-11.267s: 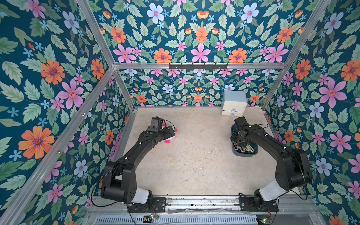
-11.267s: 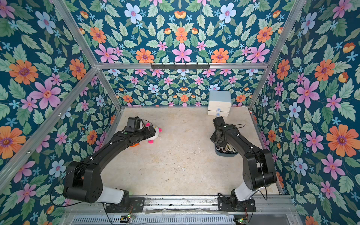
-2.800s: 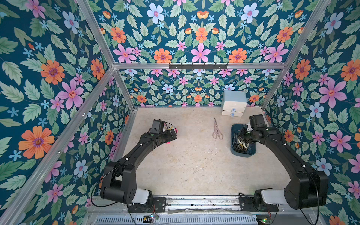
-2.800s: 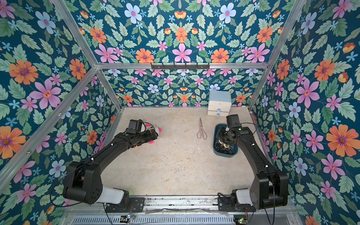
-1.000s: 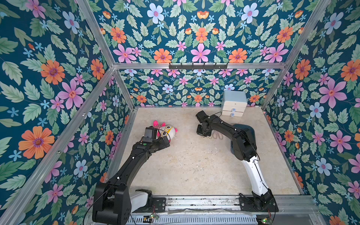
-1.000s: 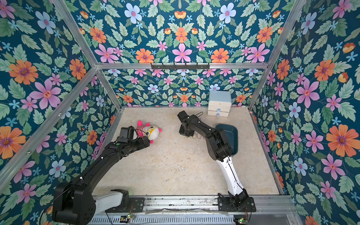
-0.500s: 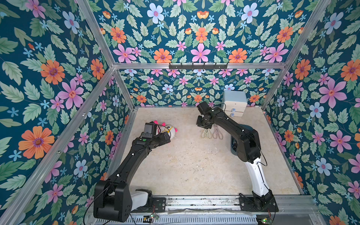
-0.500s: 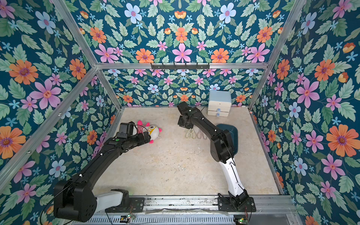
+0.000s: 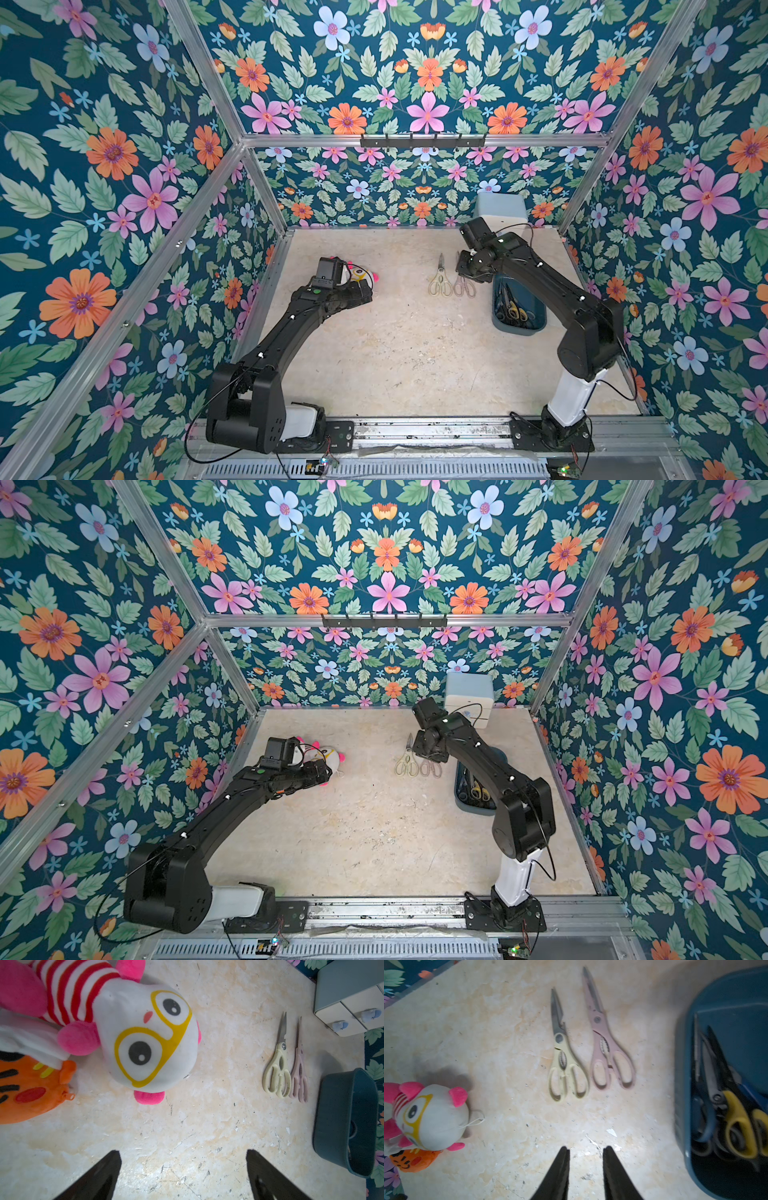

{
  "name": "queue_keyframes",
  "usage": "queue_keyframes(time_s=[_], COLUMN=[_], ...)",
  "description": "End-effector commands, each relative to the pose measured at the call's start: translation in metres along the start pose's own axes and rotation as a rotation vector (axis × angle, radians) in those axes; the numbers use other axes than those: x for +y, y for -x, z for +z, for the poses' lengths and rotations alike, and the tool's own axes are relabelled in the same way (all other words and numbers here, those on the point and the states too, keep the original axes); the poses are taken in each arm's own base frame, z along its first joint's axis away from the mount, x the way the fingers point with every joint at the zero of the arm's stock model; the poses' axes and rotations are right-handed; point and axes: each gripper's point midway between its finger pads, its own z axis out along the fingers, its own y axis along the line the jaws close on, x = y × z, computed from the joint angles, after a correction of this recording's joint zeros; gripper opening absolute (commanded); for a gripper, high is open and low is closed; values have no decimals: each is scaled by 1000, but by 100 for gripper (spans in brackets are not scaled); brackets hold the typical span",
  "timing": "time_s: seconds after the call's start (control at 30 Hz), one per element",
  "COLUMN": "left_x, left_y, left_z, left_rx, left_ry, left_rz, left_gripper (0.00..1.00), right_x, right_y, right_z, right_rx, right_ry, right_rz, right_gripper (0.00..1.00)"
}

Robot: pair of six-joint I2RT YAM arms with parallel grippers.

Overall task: Take the scissors out of the storage box
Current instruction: Pick up the scissors from the storage box.

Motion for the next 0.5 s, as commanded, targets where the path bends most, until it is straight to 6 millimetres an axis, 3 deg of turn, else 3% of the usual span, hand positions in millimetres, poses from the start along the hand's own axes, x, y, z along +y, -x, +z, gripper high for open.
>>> queue_keyframes(time_s=[0.0,0.03,0.23,0.33,0.47], left_x=[-11,-13,-28,-33,-36], left_y=[7,7,8,8,9], left_z=[4,6,18,23,28], left_rx=[-15,-13,-1,3,8], left_ry=[-24,-26,-35,-44,-44], left_rz=[11,13,26,23,18], left_gripper=[98,98,98,98,98], right_x=[-30,-39,-94,-108,-111], right_y=[-3,-2,-16,-21,-25], right_z=[-11,-21,-27,-24,-12], right_rx=[-15,-32,-33,-25,-6], right_ry=[-28,-21,-42,-24,-4], right_rz=[35,51,147,179,188], right_gripper=[33,33,32,32,32])
